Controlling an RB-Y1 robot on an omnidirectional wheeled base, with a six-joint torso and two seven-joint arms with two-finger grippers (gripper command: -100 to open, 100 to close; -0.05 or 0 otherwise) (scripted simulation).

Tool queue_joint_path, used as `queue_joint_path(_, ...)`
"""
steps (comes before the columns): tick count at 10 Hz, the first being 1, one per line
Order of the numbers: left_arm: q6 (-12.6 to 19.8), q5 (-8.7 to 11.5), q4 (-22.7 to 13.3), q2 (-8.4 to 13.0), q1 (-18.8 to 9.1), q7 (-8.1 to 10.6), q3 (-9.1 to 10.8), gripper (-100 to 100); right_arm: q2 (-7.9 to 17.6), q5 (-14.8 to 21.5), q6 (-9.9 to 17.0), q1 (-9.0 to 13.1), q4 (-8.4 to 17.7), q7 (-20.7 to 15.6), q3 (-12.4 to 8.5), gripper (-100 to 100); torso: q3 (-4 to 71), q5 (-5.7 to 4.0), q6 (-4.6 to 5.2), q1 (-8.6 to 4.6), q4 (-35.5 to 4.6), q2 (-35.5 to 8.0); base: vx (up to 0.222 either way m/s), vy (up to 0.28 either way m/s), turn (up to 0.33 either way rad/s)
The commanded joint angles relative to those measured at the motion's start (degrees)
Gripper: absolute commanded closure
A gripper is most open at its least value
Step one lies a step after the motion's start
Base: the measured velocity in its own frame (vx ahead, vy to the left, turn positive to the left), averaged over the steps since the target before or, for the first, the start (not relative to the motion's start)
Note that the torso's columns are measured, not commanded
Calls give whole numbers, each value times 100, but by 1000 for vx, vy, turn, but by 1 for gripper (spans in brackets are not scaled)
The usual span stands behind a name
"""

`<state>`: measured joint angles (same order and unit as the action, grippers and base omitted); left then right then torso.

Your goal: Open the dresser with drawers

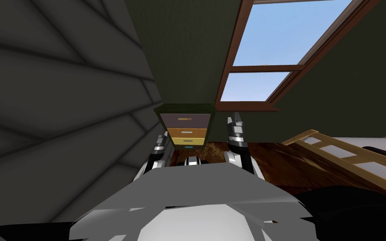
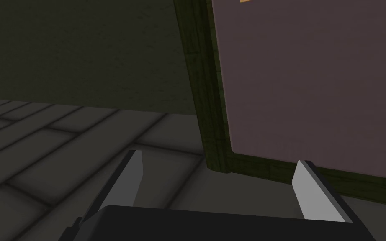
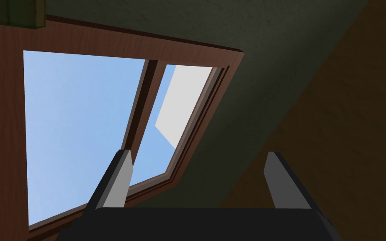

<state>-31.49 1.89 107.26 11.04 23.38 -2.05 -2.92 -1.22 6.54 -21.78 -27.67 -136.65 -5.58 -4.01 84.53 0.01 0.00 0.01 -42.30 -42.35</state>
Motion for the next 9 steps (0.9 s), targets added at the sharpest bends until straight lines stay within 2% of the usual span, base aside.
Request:
queue_joint_path(1, -197, -6, -534, 36, -110, 6, -26, -100, 0, 0, 0, 0, 0, 0, 0, 0, 2, -1, 0, -1, 1, 4, 58, -8, -48)
queue_joint_path(3, -383, -8, -956, 42, -238, 14, -41, -100, 0, 0, 0, 0, 0, 0, 0, 0, 9, -1, 0, -1, 4, 13, 72, -9, -44)
queue_joint_path(8, -574, -11, -1615, 23, -367, 23, -56, -100, 0, 0, 0, 0, 0, 0, 0, 0, 0, 0, 0, 0, 0, 0, 35, -4, -18)
queue_joint_path(9, -670, -12, -1835, 7, -432, 27, -63, -100, 0, 0, 0, 0, 0, 0, 0, 0, 3, -1, -1, 0, 1, 4, 35, -5, -21)
